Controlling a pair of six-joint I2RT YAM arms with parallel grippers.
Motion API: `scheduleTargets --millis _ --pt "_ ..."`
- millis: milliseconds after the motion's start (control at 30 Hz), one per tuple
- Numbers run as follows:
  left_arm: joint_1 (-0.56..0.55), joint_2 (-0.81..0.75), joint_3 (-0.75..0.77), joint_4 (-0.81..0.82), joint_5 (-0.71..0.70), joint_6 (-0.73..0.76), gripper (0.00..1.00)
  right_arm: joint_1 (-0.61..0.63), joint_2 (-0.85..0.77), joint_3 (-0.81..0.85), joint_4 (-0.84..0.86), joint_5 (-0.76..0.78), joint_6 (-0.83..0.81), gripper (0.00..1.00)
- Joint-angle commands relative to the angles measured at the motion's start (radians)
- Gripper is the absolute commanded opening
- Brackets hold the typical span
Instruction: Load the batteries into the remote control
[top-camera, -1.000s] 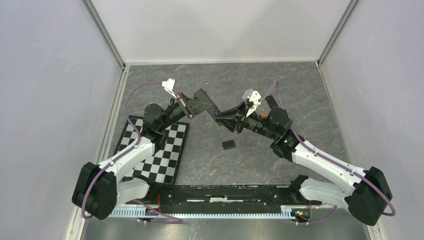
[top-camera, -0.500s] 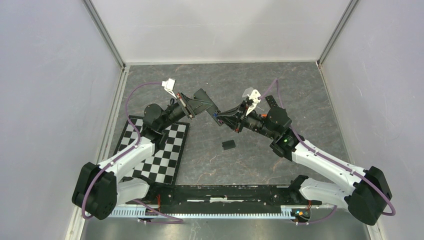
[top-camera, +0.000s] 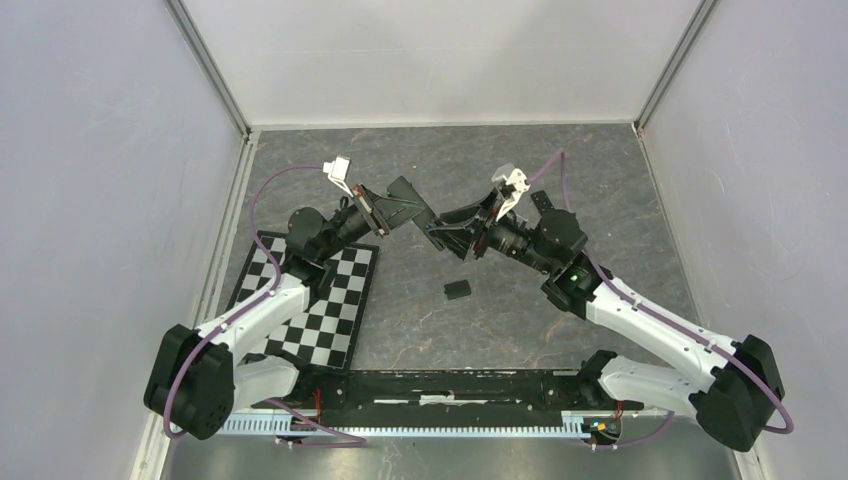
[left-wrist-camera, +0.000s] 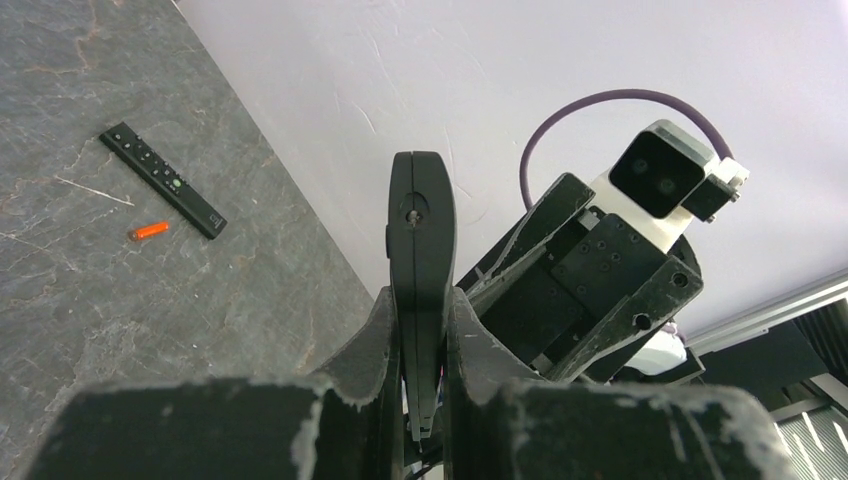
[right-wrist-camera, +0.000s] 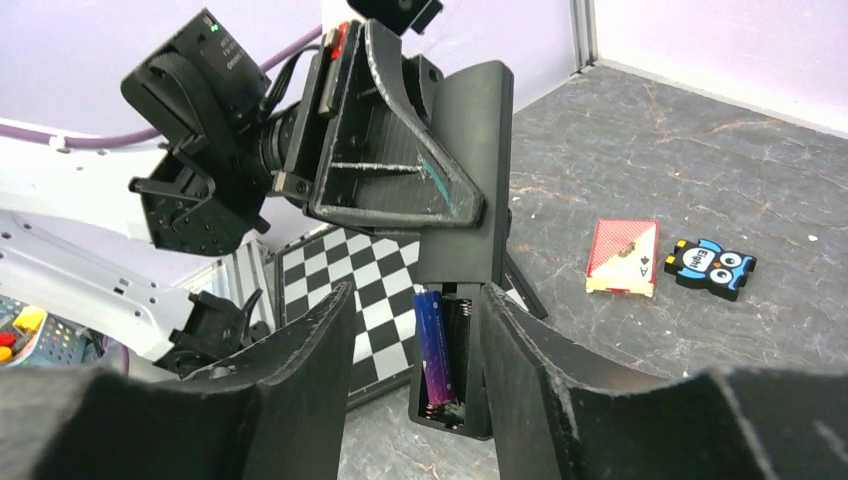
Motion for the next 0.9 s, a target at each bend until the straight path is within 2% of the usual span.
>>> scheduleTargets --millis 0,67,167,200,333,467,567,633,867 --pt "0.009 -0.015 0.008 0.049 0.0 0.007 0.02 -0.002 -0.036 0.057 0.021 0.03 0.102 0.57" --pt "0.01 -0.018 0.007 0.044 -0.005 0.014 0.02 -0.004 -0.048 0.057 0.004 0.076 0.157 0.66" --pt "0.012 -0.028 0.01 0.031 -0.015 0.032 0.02 -0.007 -0.053 0.085 -0.191 0.25 0.264 0.83" --pt "0.012 -0.034 0.015 0.015 -0.014 0.047 0.02 -0.007 -0.057 0.077 -0.191 0.255 0.281 0.88" --pt "0.015 -0.071 0.055 -0.121 -0.034 0.16 0.02 -0.008 -0.079 0.011 -0.127 0.269 0.43 0.98" --pt "0.018 -0.074 0.07 -0.141 -0.033 0.181 0.02 -0.008 -0.061 -0.024 -0.08 0.264 0.572 0.98" --pt "0.018 -0.072 0.071 -0.13 -0.035 0.173 0.02 -0.025 -0.025 -0.109 0.136 0.159 0.742 0.98" --pt "0.018 -0.072 0.072 -0.124 -0.034 0.169 0.02 -0.031 0.01 -0.129 0.204 0.117 0.814 0.98" --pt "0.018 -0.071 0.084 -0.121 -0.026 0.166 0.02 -0.03 0.064 -0.119 0.243 0.085 0.841 0.98"
